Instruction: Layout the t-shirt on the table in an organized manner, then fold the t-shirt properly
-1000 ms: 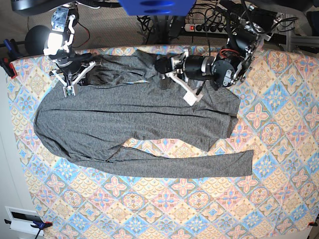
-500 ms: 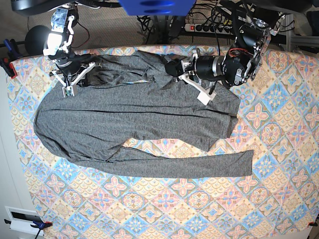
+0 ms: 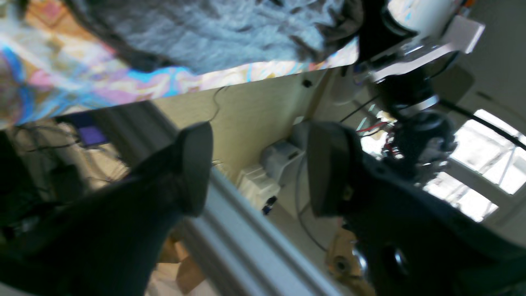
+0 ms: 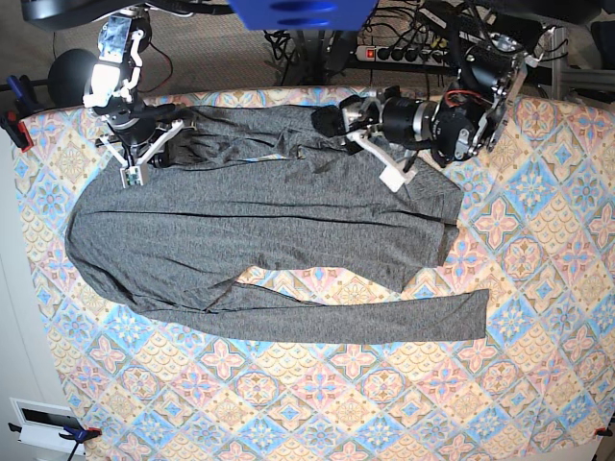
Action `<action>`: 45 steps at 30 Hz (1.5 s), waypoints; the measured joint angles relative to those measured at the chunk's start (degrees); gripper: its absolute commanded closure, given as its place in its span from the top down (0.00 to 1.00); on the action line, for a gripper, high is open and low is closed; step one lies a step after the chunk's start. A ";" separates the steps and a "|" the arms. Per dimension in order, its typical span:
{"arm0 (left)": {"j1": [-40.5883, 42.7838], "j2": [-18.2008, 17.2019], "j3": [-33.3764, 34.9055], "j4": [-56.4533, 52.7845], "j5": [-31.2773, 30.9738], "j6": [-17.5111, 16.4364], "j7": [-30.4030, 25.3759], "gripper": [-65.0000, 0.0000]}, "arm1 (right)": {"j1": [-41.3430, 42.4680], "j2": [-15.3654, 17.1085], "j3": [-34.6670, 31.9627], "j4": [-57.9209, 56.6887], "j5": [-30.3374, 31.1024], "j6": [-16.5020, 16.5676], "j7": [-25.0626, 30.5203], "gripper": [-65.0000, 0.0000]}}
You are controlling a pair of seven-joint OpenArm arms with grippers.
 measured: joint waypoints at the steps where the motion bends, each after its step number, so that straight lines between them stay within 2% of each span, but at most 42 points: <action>1: 0.90 -0.81 -0.09 0.00 0.68 0.02 -0.13 0.55 | 0.00 -0.02 0.00 0.00 -0.02 0.00 0.00 0.00; 3: 3.02 -2.05 -0.04 -0.07 3.96 0.00 -0.26 0.54 | -0.02 -0.07 0.00 -0.04 -0.04 -0.04 0.09 0.00; 5: 4.42 -1.75 -0.02 -0.07 9.99 0.00 0.00 0.52 | 0.00 -0.02 0.00 -0.04 -0.04 -0.02 0.02 0.00; 9: 6.38 1.86 0.37 -0.11 21.86 0.00 -2.89 0.51 | 0.00 -0.04 0.00 -0.04 -0.02 -0.02 0.11 0.00; 17: 4.59 7.63 5.97 -3.39 33.11 0.00 -3.48 0.51 | 0.00 0.00 -1.22 0.13 -0.28 -0.46 0.17 0.00; 22: 4.00 8.37 6.45 -3.45 36.15 0.02 -4.07 0.51 | 0.00 0.09 -1.49 0.24 -0.35 -0.61 0.02 0.00; 30: 2.08 8.37 6.16 -10.27 35.43 -0.61 -2.14 0.50 | 0.00 0.09 -1.62 0.28 -0.50 -0.66 0.04 0.00; 36: 1.99 8.24 6.08 -10.62 34.05 -0.39 -3.17 0.50 | 0.02 0.09 -1.62 0.28 -0.48 -0.63 -0.02 0.00; 38: 1.95 8.37 6.08 -10.62 34.10 -0.35 -3.21 0.45 | 0.02 0.09 -1.62 0.28 -0.50 -0.66 0.00 0.00; 40: 0.92 9.55 6.19 -10.91 34.12 0.07 -2.54 0.36 | 0.02 0.07 -1.62 0.28 -0.50 -0.68 0.00 0.00; 44: -0.39 9.66 6.08 -11.87 34.42 -0.48 -3.93 0.00 | 0.02 0.07 -1.62 0.28 -0.48 -0.63 -0.02 0.00; 45: -0.61 9.68 6.05 -12.15 34.95 -0.44 -4.37 0.00 | 0.02 0.09 -1.62 0.28 -0.50 -0.66 -0.02 0.00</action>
